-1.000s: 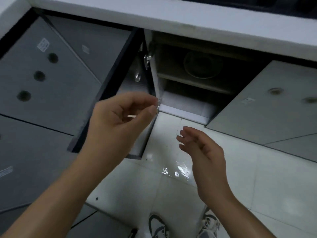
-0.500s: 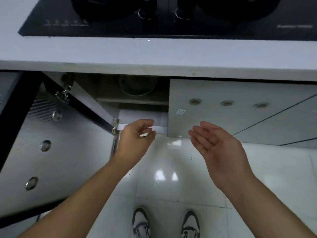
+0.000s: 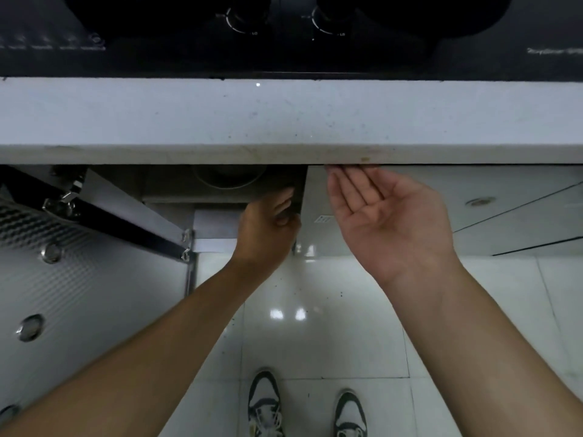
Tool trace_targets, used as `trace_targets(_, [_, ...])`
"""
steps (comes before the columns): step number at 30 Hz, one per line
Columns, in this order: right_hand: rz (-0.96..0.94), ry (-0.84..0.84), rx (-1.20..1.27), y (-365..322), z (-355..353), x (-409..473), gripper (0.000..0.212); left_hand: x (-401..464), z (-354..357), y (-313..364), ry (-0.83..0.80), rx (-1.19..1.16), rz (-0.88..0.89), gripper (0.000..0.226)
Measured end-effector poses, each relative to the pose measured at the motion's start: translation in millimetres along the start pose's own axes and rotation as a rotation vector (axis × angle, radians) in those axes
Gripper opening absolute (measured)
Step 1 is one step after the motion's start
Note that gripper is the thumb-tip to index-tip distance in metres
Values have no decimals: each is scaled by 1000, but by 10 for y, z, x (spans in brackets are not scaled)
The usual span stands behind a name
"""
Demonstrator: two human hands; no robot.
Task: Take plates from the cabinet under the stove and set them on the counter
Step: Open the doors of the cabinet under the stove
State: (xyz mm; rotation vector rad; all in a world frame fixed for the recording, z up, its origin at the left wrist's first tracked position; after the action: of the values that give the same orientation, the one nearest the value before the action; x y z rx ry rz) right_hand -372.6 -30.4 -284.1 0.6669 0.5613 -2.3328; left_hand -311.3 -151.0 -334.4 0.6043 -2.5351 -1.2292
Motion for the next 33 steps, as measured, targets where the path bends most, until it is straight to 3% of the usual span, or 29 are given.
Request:
trace_targets(6, [-7,38,57,10,56,46,26,51,61,102,-18,-120,36,44])
trace_targets(15, [13,18,55,13,7,19,31,48,125,51,6,-163,-64,48])
trace_targets(19, [34,-14,31,10,-64,-99,32,-129,146,44,11,-181,-103,35])
trace_targets(23, [62,-21,19,1,-160,-272,30,-371,178,97,44,-155,-122,38])
trace_targets(28, [121,-71,-60,-45,-356,-580,31,-773,290,191,83,-192,-209,58])
trace_targets(33, [128,-98,-125,-116,-608,-883,30,-1209,437,293,127,-201,-279,65])
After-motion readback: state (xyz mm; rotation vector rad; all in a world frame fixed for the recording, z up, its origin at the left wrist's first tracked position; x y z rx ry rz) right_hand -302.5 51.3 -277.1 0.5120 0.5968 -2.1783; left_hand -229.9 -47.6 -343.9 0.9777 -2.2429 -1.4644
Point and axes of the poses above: each hand's wrist, its own x-axis towards the middle knuckle, its own z-axis out of the palm, y = z × x, the point moved 5 cm from there along x, towards the middle knuckle, and after that the axes turned 11 degrees about x, right-handed, at the moved point
